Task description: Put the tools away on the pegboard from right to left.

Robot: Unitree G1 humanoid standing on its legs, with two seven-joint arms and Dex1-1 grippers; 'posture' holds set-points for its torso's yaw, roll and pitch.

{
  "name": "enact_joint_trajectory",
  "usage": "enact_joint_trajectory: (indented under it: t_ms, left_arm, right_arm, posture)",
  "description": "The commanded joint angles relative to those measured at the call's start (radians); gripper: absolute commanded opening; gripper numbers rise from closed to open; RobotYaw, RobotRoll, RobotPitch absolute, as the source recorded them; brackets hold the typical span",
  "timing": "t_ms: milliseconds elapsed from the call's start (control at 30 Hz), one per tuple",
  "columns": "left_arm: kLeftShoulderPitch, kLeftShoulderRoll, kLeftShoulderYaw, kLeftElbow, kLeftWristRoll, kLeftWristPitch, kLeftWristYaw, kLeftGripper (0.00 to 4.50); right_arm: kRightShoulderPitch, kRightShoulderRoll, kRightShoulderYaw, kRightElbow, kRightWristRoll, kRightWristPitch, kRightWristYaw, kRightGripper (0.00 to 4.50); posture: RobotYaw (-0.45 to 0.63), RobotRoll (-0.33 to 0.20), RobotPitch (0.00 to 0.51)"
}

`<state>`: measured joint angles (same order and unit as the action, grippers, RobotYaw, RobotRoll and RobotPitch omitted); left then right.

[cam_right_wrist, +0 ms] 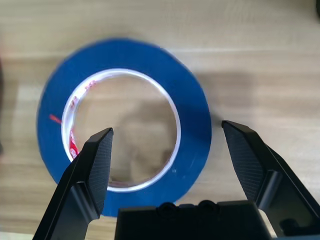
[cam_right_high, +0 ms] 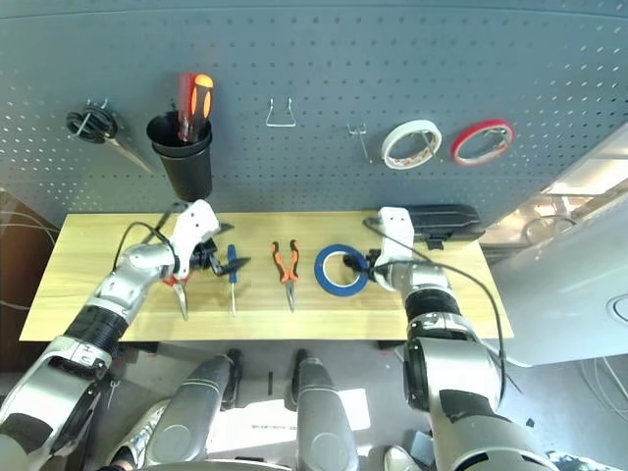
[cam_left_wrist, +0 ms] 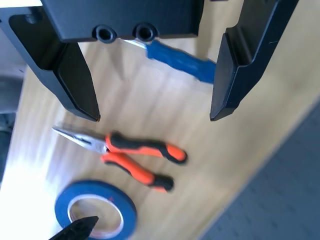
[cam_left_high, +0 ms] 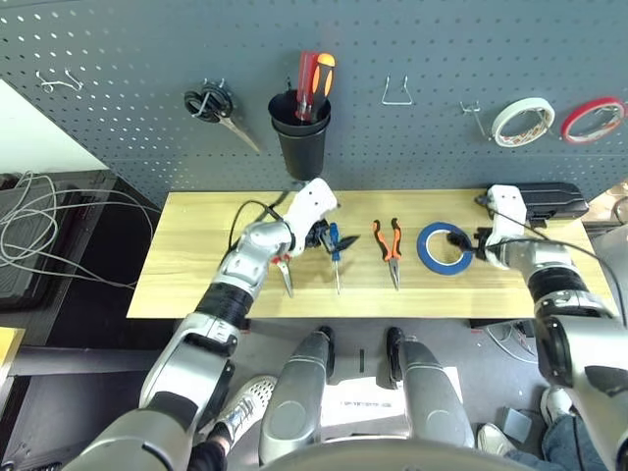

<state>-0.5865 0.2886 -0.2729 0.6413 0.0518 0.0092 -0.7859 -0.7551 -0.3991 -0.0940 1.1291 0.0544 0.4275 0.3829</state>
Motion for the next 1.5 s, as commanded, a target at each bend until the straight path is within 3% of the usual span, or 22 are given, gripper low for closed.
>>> enact_joint_trajectory:
  t_ms: [33, 600, 700, 933, 1000, 1033, 1333, 1500]
  left_arm:
    - [0.005, -0.012, -0.02, 0.008, 0.018, -0.011, -0.018, 4.48]
    - [0.049, 0.003, -0.019, -0.138, 0.01, 0.053, -0.038, 4.48]
    - [0.057, 0.002, -0.02, -0.169, 0.008, 0.065, -0.038, 4.5]
    - [0.085, -0.001, -0.019, -0.237, 0.001, 0.07, -0.03, 4.5]
    - [0.099, 0.001, -0.017, -0.259, -0.001, 0.065, -0.025, 4.5]
    - [0.105, 0.0, -0.01, -0.273, -0.005, 0.059, -0.017, 4.5]
    - [0.172, 0.013, 0.035, -0.442, -0.04, 0.056, 0.037, 4.5]
    - [0.212, 0.013, 0.067, -0.579, -0.079, 0.056, 0.063, 4.5]
  right_arm:
    - [0.011, 0.004, 0.01, 0.042, -0.025, -0.011, -0.032, 4.5]
    - [0.012, 0.024, 0.008, 0.051, -0.037, -0.01, -0.073, 4.5]
    - [0.008, 0.03, 0.013, 0.045, -0.039, -0.002, -0.074, 3.9]
    - [0.009, 0.016, 0.028, -0.036, -0.051, 0.019, -0.059, 1.43]
    - [0.037, 0.004, 0.041, -0.131, -0.056, 0.042, -0.039, 0.79]
    - [0.074, -0.01, 0.046, -0.233, -0.054, 0.063, -0.027, 0.71]
    - [0.416, -0.105, 0.024, -1.038, -0.039, 0.189, 0.005, 0.71]
    - [0.56, -0.179, -0.004, -1.333, -0.052, -0.012, 0.04, 0.71]
  posture:
    - [0.07, 0.0, 0.237]
    - [0.08, 0.0, 0.323]
    - [0.07, 0.0, 0.331]
    - [0.07, 0.0, 0.334]
    - [0.07, 0.0, 0.336]
    - [0.07, 0.0, 0.337]
    - [0.06, 0.0, 0.343]
    - [0.05, 0.0, 0.343]
